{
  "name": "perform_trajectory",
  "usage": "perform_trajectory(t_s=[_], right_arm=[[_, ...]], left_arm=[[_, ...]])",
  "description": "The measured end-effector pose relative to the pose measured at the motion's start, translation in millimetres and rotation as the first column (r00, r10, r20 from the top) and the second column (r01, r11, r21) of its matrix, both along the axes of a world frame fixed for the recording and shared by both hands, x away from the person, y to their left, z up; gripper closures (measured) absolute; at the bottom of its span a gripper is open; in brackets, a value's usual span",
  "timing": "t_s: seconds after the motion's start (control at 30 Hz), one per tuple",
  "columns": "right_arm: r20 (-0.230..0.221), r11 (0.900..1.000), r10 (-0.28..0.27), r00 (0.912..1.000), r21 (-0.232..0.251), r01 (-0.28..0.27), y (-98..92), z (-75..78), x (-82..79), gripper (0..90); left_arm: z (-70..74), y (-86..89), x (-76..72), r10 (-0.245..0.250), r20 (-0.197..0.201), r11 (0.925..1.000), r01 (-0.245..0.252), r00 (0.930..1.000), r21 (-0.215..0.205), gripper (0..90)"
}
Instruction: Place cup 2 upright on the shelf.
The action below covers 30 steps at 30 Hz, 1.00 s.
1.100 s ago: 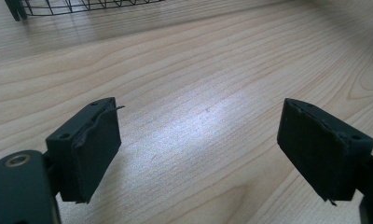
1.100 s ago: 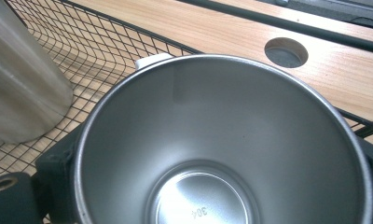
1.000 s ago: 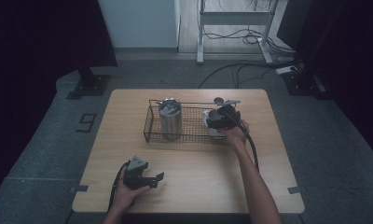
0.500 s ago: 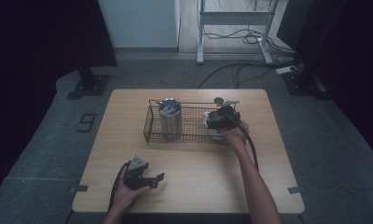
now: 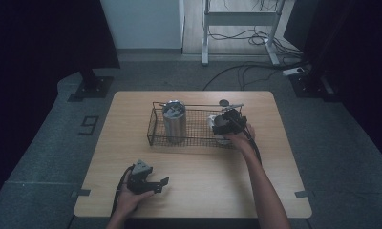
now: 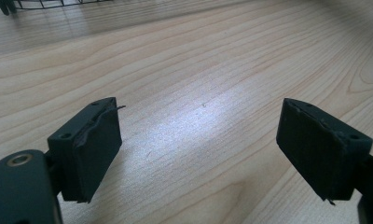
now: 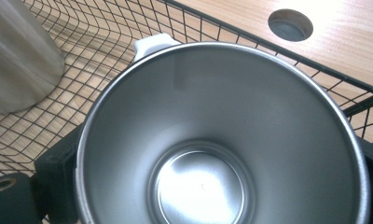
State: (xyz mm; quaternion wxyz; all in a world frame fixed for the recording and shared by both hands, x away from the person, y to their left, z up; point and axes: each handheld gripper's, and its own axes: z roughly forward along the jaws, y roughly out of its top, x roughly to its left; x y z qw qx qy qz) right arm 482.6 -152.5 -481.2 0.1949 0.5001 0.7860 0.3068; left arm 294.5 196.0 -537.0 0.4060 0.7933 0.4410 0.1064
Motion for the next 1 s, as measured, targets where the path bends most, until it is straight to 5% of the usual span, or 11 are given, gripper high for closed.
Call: perform_trajectory(t_s=[0.47,1.0], right_arm=[[0.029,0.999,-0.004,0.9996,0.045,0.003,-6.2,3.8,-3.7,0.0],[0.194,0.987,-0.022,0.9808,0.158,-0.009,-17.9,39.2,-26.4,4.1]], left_arm=[[-1.3,-2.3,-0.1,-0.015,-0.012,0.9998,0.015,0.9998,0.009,14.1],[-1.2,-2.5,-0.3,-0.015,-0.009,0.9998,0.015,0.9998,0.01,14.1]])
